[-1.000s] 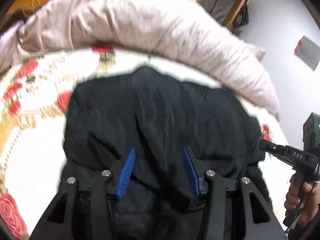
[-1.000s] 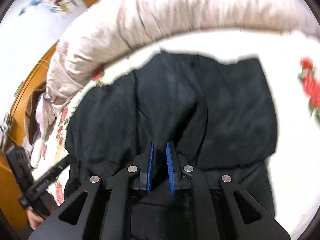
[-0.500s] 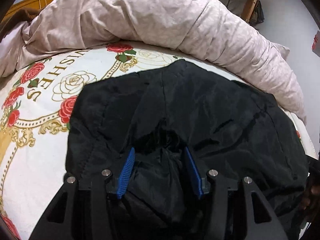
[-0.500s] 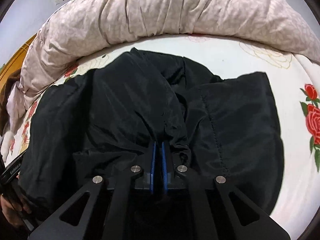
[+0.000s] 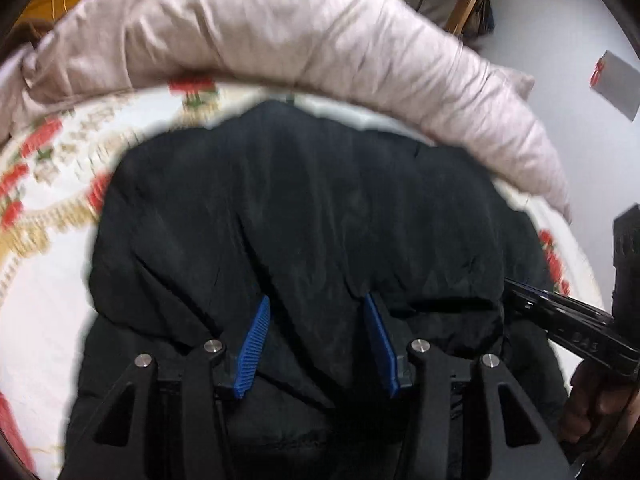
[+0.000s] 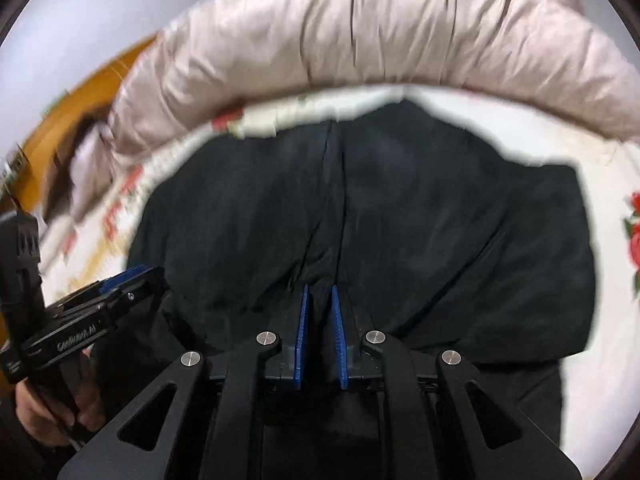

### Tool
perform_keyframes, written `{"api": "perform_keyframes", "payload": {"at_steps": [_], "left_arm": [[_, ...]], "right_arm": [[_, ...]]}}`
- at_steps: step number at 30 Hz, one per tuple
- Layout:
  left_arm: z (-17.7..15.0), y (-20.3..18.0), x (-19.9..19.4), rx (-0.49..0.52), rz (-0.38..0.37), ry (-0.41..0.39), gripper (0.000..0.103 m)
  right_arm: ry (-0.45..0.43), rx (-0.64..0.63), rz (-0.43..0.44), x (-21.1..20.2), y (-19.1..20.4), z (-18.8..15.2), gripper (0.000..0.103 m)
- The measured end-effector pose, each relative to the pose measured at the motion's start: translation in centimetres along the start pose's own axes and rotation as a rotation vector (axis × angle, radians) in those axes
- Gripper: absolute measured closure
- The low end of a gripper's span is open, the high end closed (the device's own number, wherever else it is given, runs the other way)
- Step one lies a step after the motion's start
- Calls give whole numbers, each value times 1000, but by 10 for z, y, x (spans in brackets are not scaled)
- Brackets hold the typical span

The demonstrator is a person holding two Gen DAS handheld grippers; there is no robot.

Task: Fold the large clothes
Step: 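Lay the held hem over the collar with both tools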

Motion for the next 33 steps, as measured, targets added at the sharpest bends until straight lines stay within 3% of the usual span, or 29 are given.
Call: {"api": "perform_keyframes", "payload": {"at_steps": [4, 6, 10, 15, 33], "left_arm": [[-3, -2, 10, 33, 24, 3, 51], [0, -4, 4, 30, 25, 28, 51], [-4, -9, -19, 43, -2, -3, 52], [-31, -4, 3, 15, 6, 31, 51], [-30, -9, 26, 58, 103, -6, 48]], "right_arm": [[8, 41, 22, 14, -15, 0, 93], [32, 23, 20, -2, -11, -2, 93], [-33, -18, 32, -37, -4, -5, 91], [58, -21, 18, 0, -10, -34, 91], [22, -30, -13, 20, -10, -49, 92]]}}
Point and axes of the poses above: each gripper's, at about its wrist camera, not at the fingertips, and x roughly the way its jaws point, y to its left, z to its top, the point moved 9 cm from there along x, roughly the way its jaws point, and after that the axes turned 3 degrees about -z, right-handed, at the moved point
